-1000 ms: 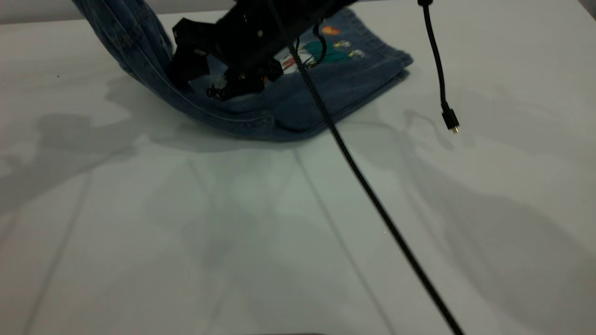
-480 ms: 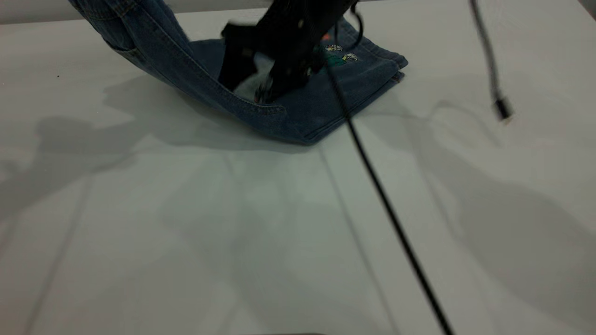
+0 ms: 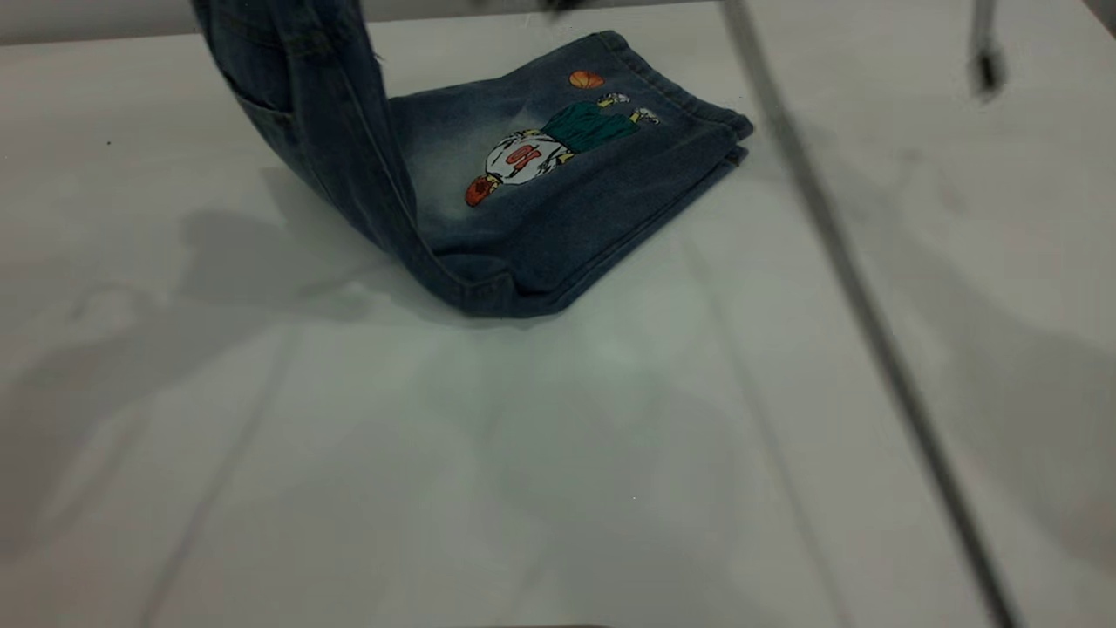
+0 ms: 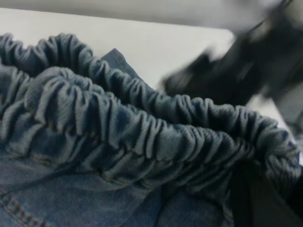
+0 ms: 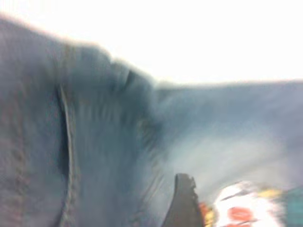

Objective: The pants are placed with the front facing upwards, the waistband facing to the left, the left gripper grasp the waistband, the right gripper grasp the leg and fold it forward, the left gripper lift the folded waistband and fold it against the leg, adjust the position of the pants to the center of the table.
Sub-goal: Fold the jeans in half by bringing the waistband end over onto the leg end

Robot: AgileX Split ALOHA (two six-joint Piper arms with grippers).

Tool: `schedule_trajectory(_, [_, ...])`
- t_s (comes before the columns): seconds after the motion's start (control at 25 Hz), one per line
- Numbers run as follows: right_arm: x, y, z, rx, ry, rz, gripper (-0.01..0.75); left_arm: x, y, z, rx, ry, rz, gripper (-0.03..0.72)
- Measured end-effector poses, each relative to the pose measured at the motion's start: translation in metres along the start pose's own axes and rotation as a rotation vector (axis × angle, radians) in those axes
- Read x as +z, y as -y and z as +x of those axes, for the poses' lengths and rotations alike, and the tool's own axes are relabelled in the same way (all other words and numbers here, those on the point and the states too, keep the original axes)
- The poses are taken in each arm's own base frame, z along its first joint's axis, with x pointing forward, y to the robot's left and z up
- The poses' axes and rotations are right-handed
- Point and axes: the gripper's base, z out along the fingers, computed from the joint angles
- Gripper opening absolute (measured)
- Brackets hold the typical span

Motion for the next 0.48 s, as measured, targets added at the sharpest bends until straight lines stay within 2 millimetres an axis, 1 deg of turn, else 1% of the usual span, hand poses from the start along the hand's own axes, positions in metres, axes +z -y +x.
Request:
schedule_trajectory(0.12, [-0.041, 0.004, -0.022, -0.017, 0.073, 0.015, 0.491, 0.017, 0.013, 0.004, 0.038, -0.002, -0.046, 0.087])
schedule_trajectory(0.2, [-0.061, 0.002, -0.031, -0.032, 0.101, 0.020, 0.491, 0.034, 0.019, 0.004, 0.050, -0.010, -0.046, 0.087])
schedule_trajectory(0.28, [-0.072, -0.003, -0.036, -0.047, 0.118, 0.019, 0.491, 0.057, 0.023, 0.003, 0.049, -0.025, -0.029, 0.087])
schedule_trajectory(0.36, [-0.079, -0.007, -0.040, -0.062, 0.126, 0.018, 0.491, 0.081, 0.024, 0.004, 0.033, -0.042, -0.012, 0.087])
schedule_trajectory(0.48, [-0.085, -0.010, -0.043, -0.078, 0.129, 0.018, 0.491, 0.121, 0.023, 0.010, 0.016, -0.075, 0.003, 0.087])
